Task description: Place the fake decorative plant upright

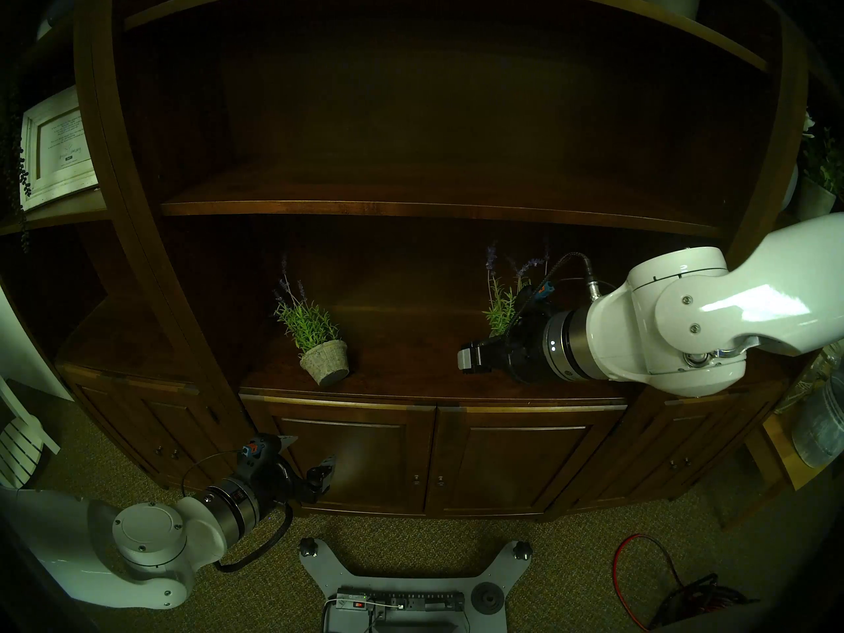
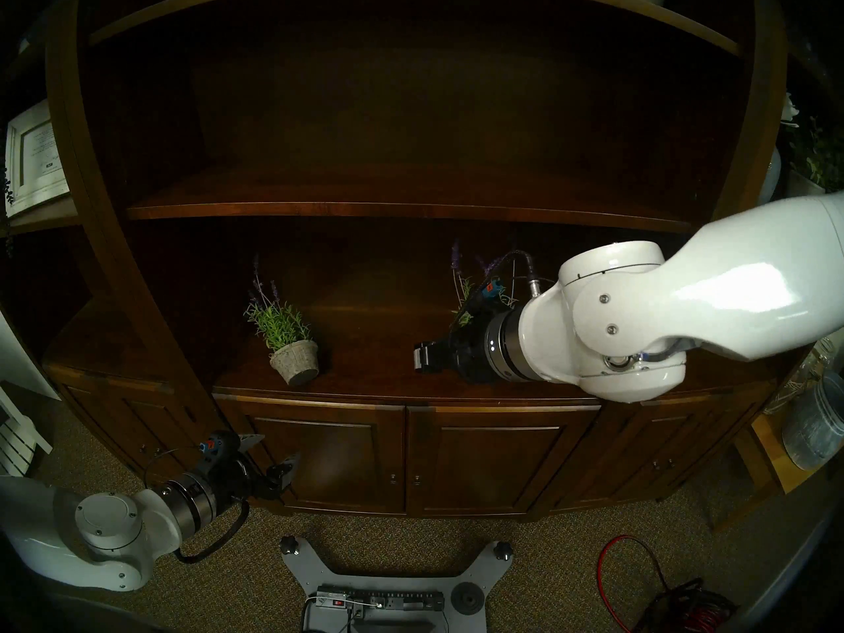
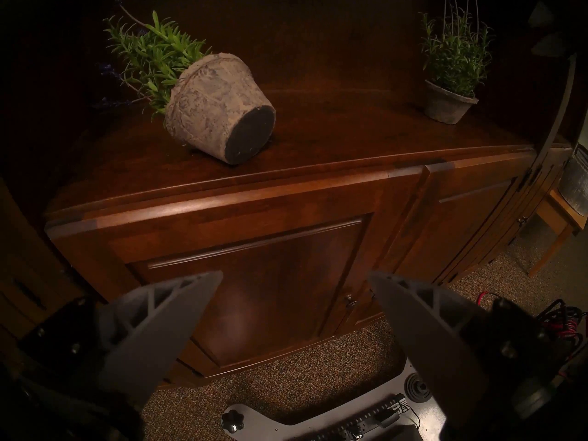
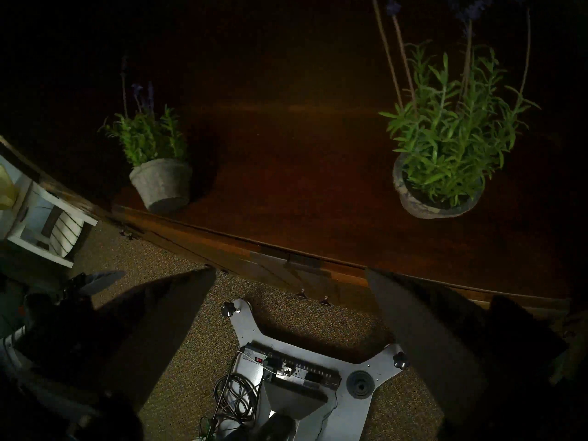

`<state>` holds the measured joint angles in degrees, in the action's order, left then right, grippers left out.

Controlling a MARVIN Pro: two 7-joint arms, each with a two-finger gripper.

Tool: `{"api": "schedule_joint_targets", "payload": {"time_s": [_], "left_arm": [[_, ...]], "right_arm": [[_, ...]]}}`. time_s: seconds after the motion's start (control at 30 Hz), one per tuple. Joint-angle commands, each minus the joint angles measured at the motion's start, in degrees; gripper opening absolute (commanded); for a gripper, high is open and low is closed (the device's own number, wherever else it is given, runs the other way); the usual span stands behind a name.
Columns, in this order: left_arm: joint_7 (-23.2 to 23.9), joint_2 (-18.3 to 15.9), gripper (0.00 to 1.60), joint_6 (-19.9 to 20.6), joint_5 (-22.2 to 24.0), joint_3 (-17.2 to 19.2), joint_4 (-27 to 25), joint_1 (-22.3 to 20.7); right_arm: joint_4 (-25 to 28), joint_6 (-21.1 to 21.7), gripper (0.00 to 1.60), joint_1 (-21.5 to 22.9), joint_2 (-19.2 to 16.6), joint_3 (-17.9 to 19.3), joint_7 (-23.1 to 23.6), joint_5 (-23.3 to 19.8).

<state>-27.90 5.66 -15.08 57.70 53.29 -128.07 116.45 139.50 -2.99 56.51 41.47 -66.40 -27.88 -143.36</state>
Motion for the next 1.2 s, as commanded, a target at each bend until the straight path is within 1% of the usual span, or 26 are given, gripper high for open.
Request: {"api": "schedule_joint_targets", "payload": {"time_s": [0.0, 0.03, 0.1, 0.13, 0.17, 0.27, 0.3, 0.33, 0.4, 0.43, 0.47, 0.5, 0.53, 0.63, 0.73, 0.87, 1.07, 1.17], "left_arm": [[0.03, 0.17, 1.60, -0.28, -0.09, 0.55, -0.54, -0.58], [0.03, 0.17, 1.60, -0.28, -0.09, 0.56, -0.55, -0.59], [0.03, 0.17, 1.60, -0.28, -0.10, 0.56, -0.55, -0.59], [0.04, 0.18, 1.60, -0.28, -0.10, 0.56, -0.56, -0.61], [0.04, 0.18, 1.60, -0.28, -0.10, 0.57, -0.57, -0.61], [0.04, 0.18, 1.60, -0.28, -0.10, 0.57, -0.58, -0.62], [0.04, 0.18, 1.60, -0.28, -0.10, 0.58, -0.58, -0.62], [0.04, 0.18, 1.60, -0.28, -0.10, 0.58, -0.58, -0.62], [0.04, 0.18, 1.60, -0.27, -0.10, 0.58, -0.58, -0.62], [0.04, 0.18, 1.60, -0.27, -0.09, 0.58, -0.58, -0.63], [0.05, 0.18, 1.60, -0.27, -0.09, 0.58, -0.58, -0.63], [0.05, 0.18, 1.60, -0.27, -0.09, 0.58, -0.58, -0.63], [0.05, 0.18, 1.60, -0.26, -0.09, 0.58, -0.58, -0.63], [0.05, 0.18, 1.60, -0.26, -0.09, 0.58, -0.58, -0.63], [0.06, 0.18, 1.60, -0.25, -0.09, 0.58, -0.58, -0.62], [0.06, 0.18, 1.60, -0.23, -0.09, 0.57, -0.56, -0.61], [0.07, 0.18, 1.60, -0.19, -0.09, 0.54, -0.53, -0.60], [0.08, 0.18, 1.60, -0.18, -0.10, 0.54, -0.52, -0.60]], "right_arm": [[0.50, 0.21, 1.60, 6.60, -3.01, 0.47, -2.71, 3.86], [0.50, 0.55, 1.60, 8.26, -3.07, -0.21, -3.13, 4.28], [0.50, 0.71, 1.60, 7.44, -3.21, -0.03, -3.58, 4.99], [0.50, 1.38, 1.60, 9.12, -3.14, -1.08, -4.35, 6.06], [0.50, 1.56, 1.60, 9.06, -3.22, -1.26, -4.62, 6.50], [0.50, 2.63, 1.60, 11.07, -3.53, -3.03, -5.30, 8.06], [0.50, 2.86, 1.60, 10.80, -3.64, -3.32, -5.46, 8.57], [0.50, 2.86, 1.60, 10.80, -3.64, -3.32, -5.46, 8.57], [0.50, 4.27, 1.60, 12.73, -4.06, -5.63, -5.11, 10.20], [0.50, 4.60, 1.60, 12.27, -4.16, -6.00, -5.11, 10.82], [0.50, 5.15, 1.60, 12.99, -4.06, -6.87, -4.71, 11.30], [0.50, 5.15, 1.60, 12.99, -4.06, -6.87, -4.71, 11.30], [0.50, 5.99, 1.60, 13.28, -4.24, -8.08, -4.09, 12.56], [0.50, 7.13, 1.60, 13.98, -4.53, -9.72, -3.14, 14.28], [0.50, 8.00, 1.60, 14.86, -5.06, -10.93, -1.40, 15.80], [0.50, 8.71, 1.60, 15.66, -5.70, -11.81, 0.43, 16.79], [0.50, 10.57, 1.60, 16.63, -7.22, -14.32, 5.31, 18.35], [0.50, 11.53, 1.60, 17.04, -8.37, -17.11, 8.60, 19.61]]}}
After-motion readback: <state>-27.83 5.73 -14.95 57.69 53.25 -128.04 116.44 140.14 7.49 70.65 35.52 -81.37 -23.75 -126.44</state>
